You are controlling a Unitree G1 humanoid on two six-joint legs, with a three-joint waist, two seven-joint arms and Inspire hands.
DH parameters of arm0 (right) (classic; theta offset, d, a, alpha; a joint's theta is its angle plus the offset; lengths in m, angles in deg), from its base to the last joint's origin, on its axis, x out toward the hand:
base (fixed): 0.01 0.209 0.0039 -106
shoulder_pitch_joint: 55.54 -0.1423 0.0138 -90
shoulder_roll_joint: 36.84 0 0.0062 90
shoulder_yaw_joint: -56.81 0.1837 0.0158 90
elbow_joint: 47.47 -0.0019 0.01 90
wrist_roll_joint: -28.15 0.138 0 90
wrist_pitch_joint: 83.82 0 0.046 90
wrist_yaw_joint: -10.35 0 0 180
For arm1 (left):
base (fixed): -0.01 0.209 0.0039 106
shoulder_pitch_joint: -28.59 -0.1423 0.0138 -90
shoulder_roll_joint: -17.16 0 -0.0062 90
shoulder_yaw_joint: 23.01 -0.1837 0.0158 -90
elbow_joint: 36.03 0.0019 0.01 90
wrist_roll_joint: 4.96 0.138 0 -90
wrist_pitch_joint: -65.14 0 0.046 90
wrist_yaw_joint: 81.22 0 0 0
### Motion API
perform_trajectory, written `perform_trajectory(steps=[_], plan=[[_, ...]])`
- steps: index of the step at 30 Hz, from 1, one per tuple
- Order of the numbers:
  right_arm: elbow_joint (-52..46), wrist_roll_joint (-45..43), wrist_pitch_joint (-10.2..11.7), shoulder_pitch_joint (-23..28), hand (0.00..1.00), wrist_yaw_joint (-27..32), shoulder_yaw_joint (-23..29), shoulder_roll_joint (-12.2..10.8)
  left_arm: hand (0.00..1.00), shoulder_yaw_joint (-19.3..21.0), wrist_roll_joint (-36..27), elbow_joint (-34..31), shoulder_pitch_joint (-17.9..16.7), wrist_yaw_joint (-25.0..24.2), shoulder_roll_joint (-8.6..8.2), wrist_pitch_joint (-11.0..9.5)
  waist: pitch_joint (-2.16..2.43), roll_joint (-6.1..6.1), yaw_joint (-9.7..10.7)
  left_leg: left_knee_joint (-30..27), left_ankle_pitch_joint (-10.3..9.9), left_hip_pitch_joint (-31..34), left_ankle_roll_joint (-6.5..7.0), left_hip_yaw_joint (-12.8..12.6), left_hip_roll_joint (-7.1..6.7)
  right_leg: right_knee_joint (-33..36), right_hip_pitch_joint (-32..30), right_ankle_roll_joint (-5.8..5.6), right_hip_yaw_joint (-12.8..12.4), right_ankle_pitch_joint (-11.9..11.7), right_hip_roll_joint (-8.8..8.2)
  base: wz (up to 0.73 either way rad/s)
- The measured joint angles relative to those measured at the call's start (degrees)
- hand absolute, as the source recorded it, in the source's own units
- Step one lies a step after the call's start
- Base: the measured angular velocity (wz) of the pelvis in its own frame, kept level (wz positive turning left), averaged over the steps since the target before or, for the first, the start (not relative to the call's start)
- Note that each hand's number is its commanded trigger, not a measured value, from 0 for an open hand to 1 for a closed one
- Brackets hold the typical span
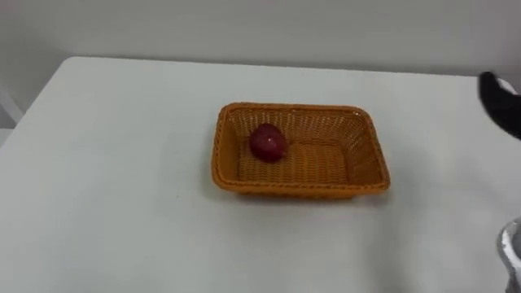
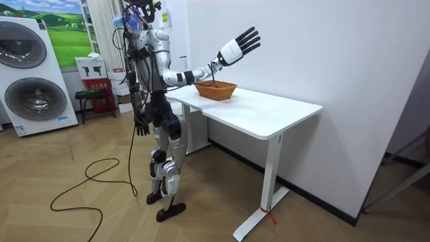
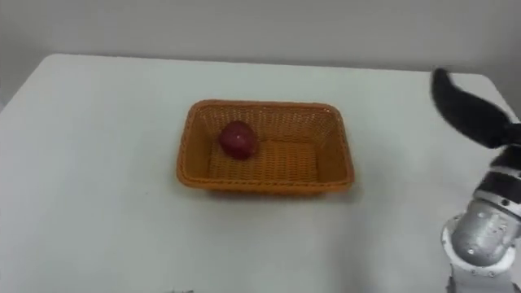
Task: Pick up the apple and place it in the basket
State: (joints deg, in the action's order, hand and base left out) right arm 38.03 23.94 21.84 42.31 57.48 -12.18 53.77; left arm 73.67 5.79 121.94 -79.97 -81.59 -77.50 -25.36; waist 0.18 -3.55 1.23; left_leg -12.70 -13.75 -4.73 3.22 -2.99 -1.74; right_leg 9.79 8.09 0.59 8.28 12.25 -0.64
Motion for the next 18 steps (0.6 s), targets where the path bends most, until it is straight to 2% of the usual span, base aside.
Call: perform_trajectory(steps=[4, 7, 8, 12, 13, 16, 18], plan=[[7.0, 9.8, 0.0, 0.4, 0.0, 6.7, 4.0, 0.3, 0.0, 1.6, 0.1, -1.4, -0.2, 1.5, 0.14, 0.0, 0.26, -0.72, 1.1, 0.1, 0.0, 0.0, 0.0, 0.0, 0.01, 0.0, -0.1, 0.0, -0.1, 0.0, 0.03, 0.0], [17.4, 18.6, -0.4, 0.2, 0.0, 9.2, 8.1, 0.3, 0.0, 3.1, 0.2, -2.7, -0.2, 2.7, 0.18, 0.3, 0.43, -1.13, 1.9, 0.0, 0.0, 0.2, 0.01, 0.0, 0.03, 0.0, -0.2, 0.0, -0.3, 0.0, -0.01, 0.0], [22.0, 22.1, -0.6, 0.2, 0.0, 9.8, 9.8, 0.4, 0.0, 4.1, 0.1, -3.0, -0.2, 2.9, 0.13, 0.3, 0.34, -0.95, 2.4, 0.0, 0.0, 0.4, 0.02, 0.1, 0.02, -0.1, -0.2, -0.02, -0.3, 0.0, -0.02, 0.0], [36.4, 32.5, -1.7, 1.6, 0.0, 9.0, 11.9, 0.6, 0.0, 5.9, 0.0, -3.3, -0.2, 3.9, 0.14, 0.9, 0.54, -1.1, 4.5, -0.1, 0.0, 1.2, 0.03, 0.5, -0.02, 0.0, -0.6, -0.03, 0.1, 0.0, -0.12, 0.06], [40.9, 35.3, -2.7, 2.6, 0.0, 7.7, 11.9, 0.4, 0.0, 6.9, 0.1, -3.7, -0.2, 3.7, -0.01, 1.0, 0.68, -1.05, 4.6, -0.1, 0.0, 1.4, 0.03, 0.4, 0.0, 0.1, -1.0, -0.02, -0.1, 0.0, -0.09, -0.06], [48.3, 39.6, -5.1, 4.9, 0.0, 5.0, 12.0, -0.1, 0.0, 8.3, 0.2, -3.9, 0.1, 3.2, -0.36, 1.5, 0.68, 0.33, 4.7, 0.1, 0.0, 1.3, 0.03, -0.1, 0.05, 0.3, -1.3, -0.02, -0.6, 0.0, -0.06, -0.13], [54.1, 40.2, -6.1, 5.2, 0.0, 3.7, 11.6, -1.2, 0.0, 8.4, 0.2, -4.1, 0.1, 3.2, -0.25, 1.7, 0.51, 0.83, 4.6, 0.1, 0.0, 1.1, 0.03, -0.2, 0.16, 0.9, -1.5, 0.01, -1.3, 0.0, 0.06, -0.1]])
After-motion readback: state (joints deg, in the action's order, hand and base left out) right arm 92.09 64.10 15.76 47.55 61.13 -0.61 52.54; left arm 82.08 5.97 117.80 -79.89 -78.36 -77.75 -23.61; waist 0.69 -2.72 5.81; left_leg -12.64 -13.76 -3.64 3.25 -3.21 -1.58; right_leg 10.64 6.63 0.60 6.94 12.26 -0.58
